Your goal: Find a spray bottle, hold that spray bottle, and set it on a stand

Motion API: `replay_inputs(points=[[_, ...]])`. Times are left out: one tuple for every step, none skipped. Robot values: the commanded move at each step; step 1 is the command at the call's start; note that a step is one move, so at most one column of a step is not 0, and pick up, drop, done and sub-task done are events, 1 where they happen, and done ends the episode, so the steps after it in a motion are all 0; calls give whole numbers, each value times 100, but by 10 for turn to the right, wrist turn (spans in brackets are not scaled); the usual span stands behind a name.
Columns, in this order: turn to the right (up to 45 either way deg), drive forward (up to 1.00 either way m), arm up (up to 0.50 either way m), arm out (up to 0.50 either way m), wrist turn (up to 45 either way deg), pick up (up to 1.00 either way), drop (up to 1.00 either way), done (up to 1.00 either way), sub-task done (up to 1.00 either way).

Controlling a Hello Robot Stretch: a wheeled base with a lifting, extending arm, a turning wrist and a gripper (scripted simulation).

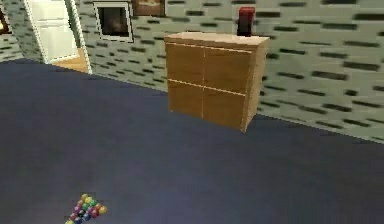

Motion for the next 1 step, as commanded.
replay_inputs(points=[[-30,0,0,0,0,0,0,0,0]])
